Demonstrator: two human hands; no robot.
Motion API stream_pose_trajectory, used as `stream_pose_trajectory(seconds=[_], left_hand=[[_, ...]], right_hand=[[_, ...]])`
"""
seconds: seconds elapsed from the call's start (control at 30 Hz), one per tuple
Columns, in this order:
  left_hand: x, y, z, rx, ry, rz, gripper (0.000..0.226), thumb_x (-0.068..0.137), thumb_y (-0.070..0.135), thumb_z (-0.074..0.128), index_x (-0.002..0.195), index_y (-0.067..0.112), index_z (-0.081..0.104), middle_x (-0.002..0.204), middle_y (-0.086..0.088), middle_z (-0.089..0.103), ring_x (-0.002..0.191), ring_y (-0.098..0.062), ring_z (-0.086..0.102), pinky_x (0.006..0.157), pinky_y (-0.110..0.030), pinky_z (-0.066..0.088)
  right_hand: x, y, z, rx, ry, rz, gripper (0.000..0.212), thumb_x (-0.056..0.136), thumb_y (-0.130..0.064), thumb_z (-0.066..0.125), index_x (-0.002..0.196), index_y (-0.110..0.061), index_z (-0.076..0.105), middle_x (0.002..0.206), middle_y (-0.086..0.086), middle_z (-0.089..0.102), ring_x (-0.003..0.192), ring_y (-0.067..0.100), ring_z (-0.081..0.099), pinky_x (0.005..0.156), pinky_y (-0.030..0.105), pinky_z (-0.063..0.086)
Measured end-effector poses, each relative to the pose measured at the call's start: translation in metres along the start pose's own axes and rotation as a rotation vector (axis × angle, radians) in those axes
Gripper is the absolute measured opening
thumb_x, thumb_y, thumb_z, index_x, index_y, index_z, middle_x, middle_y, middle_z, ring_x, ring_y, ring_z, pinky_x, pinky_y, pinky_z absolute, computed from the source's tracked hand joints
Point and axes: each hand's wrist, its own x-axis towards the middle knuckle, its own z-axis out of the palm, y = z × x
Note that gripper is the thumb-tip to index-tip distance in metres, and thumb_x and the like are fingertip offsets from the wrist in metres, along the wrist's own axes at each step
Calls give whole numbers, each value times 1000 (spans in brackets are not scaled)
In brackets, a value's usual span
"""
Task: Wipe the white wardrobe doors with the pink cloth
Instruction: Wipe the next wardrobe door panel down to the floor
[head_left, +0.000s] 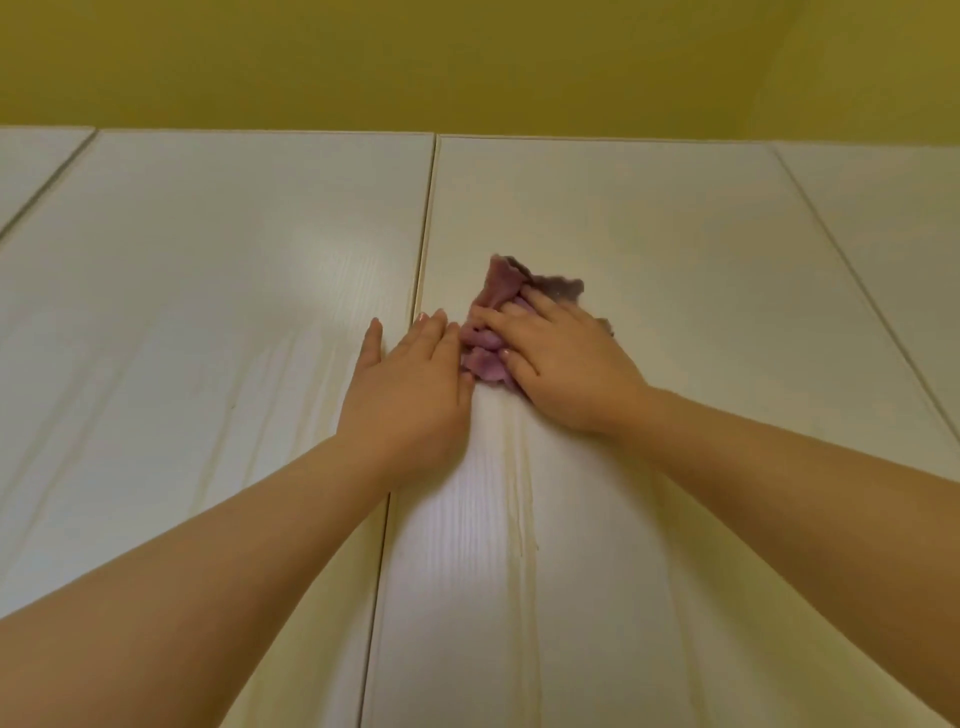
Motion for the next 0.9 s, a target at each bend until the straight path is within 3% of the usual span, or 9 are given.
stream_pose_trajectory(seconds=[0.03,0.13,0.17,0.3,0.43,0.57,0.7,0.83,0.9], left_hand=[[0,-1,0,-13,-4,2,54,103,33,14,152,16,3,160,0,-2,146,-11,-3,114,-39,-12],[1,-1,-1,-23,-34,23,53,103,31,15,152,14,2,160,-1,-3,146,-13,-5,114,-40,-12],[2,-3,0,-32,-37,28,53,103,31,16,152,13,3,160,-1,-3,146,-13,-5,114,-41,-13],[-1,-8,0,-54,-51,64,53,103,30,18,152,14,8,160,1,-2,146,-12,-5,113,-43,-14],[-9,-17,-8,29,-96,128,52,103,28,17,152,15,4,160,1,-2,146,-11,-2,114,-41,-14],[-19,-31,-15,63,-49,206,49,102,18,23,151,19,16,158,6,11,142,-8,17,115,-40,-11],[-22,-29,-13,105,-65,172,50,102,15,23,151,18,13,159,4,7,144,-8,11,115,-42,-12],[-28,-27,-6,101,-11,181,50,102,22,21,151,20,12,158,7,9,145,-7,7,115,-44,-13],[-29,-25,-5,101,-34,137,52,103,27,18,152,19,5,160,6,3,146,-8,1,114,-43,-14]], right_hand=[[3,4,-7,4,-28,1,41,96,-26,36,136,-34,40,144,-5,37,133,18,30,103,34,25],[22,17,-14,-21,129,362,39,95,-23,35,133,-31,43,138,2,42,130,24,34,100,40,32],[24,7,-10,-45,142,334,39,95,-23,35,133,-30,43,136,3,45,131,24,32,102,40,30],[15,-17,1,-52,-66,-134,43,97,-31,31,140,-30,38,143,-3,41,132,16,31,103,30,24],[34,-1,-6,-107,58,231,43,97,-29,32,140,-28,36,142,5,40,132,25,30,107,40,25],[18,-13,0,-52,-122,-212,52,89,-34,25,138,-29,41,139,-4,43,131,17,31,106,34,21],[30,-12,0,-76,-13,51,43,96,-27,32,139,-29,39,140,0,42,133,22,30,107,36,21],[9,-24,13,-66,-93,-248,50,90,-33,28,138,-24,41,139,1,45,131,20,34,104,36,26],[19,-7,1,-69,-61,-145,46,92,-32,31,137,-27,41,138,3,45,128,23,38,100,36,31]])
